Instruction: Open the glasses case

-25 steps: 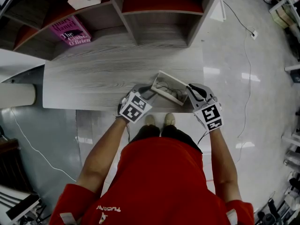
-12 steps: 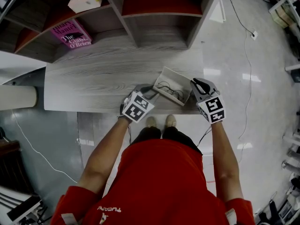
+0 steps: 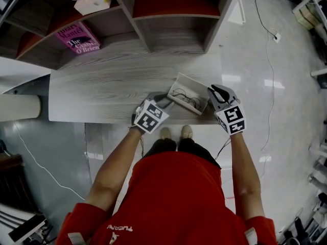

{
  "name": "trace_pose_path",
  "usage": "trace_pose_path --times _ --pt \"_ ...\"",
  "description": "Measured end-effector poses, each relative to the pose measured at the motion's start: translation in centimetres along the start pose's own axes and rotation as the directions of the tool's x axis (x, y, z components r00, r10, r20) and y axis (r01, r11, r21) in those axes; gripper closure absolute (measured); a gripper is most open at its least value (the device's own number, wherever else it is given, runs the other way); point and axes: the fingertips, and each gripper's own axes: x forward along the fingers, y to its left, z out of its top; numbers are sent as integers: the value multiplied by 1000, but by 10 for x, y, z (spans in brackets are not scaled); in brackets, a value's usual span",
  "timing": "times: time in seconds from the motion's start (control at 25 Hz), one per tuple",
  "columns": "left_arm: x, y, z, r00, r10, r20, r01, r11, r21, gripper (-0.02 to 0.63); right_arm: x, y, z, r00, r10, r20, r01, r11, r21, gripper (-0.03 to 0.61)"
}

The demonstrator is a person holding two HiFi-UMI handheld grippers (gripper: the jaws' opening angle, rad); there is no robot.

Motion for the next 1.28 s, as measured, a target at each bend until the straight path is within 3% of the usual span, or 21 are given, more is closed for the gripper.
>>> trace_pose_path --times 0.4,0.76,1.0,1.28 --pt "-12 3 -3 1000 12 21 -11 999 -33 473 -8 8 10 999 19 34 -19 1000 -4 488" --pt "-50 5 27 984 52 168 -36 995 -96 474 -26 28 38 991 49 121 -48 999 -11 485" --pt "-85 2 74 934 90 346 -59 993 -100 492 -45 35 74 972 32 232 -36 999 16 494" --pt "-135 -7 126 834 108 540 -62 993 -104 532 -75 49 124 934 14 357 -23 1000 20 522"
